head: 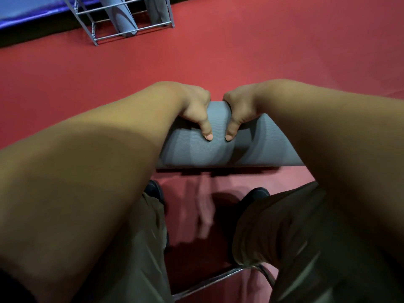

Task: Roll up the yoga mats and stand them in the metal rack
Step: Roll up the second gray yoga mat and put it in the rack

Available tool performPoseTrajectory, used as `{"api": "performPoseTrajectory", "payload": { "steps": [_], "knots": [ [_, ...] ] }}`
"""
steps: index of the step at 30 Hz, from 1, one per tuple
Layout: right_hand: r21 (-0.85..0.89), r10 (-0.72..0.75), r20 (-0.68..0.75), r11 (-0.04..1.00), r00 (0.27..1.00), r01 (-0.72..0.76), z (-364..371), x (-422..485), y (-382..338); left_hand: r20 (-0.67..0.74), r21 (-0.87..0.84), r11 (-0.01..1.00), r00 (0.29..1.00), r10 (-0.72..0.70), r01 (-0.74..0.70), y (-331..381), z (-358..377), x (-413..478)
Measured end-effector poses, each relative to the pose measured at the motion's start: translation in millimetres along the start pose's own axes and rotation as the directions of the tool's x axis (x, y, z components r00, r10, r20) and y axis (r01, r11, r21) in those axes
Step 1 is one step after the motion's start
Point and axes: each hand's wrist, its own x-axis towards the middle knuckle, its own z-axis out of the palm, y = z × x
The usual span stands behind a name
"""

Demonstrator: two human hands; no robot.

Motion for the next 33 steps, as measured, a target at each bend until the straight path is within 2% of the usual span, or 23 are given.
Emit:
{"api": "performPoseTrajectory", "payload": {
  "steps": [6, 10, 17, 22, 25, 28, 33],
  "knots": [
    [0.046, 0.004, -0.021, 0.999, 1.000, -0.003, -1, 0, 3, -0.024, -0.024, 0.999, 0.999, 0.024, -0.024, -1, 4, 4],
    [0.090, 0.018, -0.011, 0.996, 1.000, -0.017, -1, -3, 5, -0.043, 0.060, 0.997, 0.997, 0.058, -0.056, -3, 11, 2],
    [0.171, 0.011, 0.086, 0.985, 0.996, -0.026, 3, -3, 6, -0.090, 0.077, 0.996, 0.995, 0.052, -0.045, -5, 9, -2],
    [0.133, -0.024, 0.051, 0.991, 0.998, 0.017, 2, 1, 0, -0.030, 0.013, 1.000, 0.999, 0.021, -0.021, -11, 7, 1],
    [0.037, -0.023, 0.016, 0.999, 1.000, 0.022, 4, 0, -6, 0.000, -0.045, 0.999, 1.000, 0.007, -0.007, -14, 5, 2],
    [0.010, -0.028, -0.022, 1.000, 0.999, 0.028, 2, 2, -9, 0.024, -0.067, 0.998, 1.000, 0.003, -0.002, -14, 5, 1],
    [0.024, -0.013, -0.007, 1.000, 1.000, 0.013, 1, 0, -6, -0.017, -0.052, 0.998, 0.999, 0.036, -0.037, -11, 7, 1]
  ]
}}
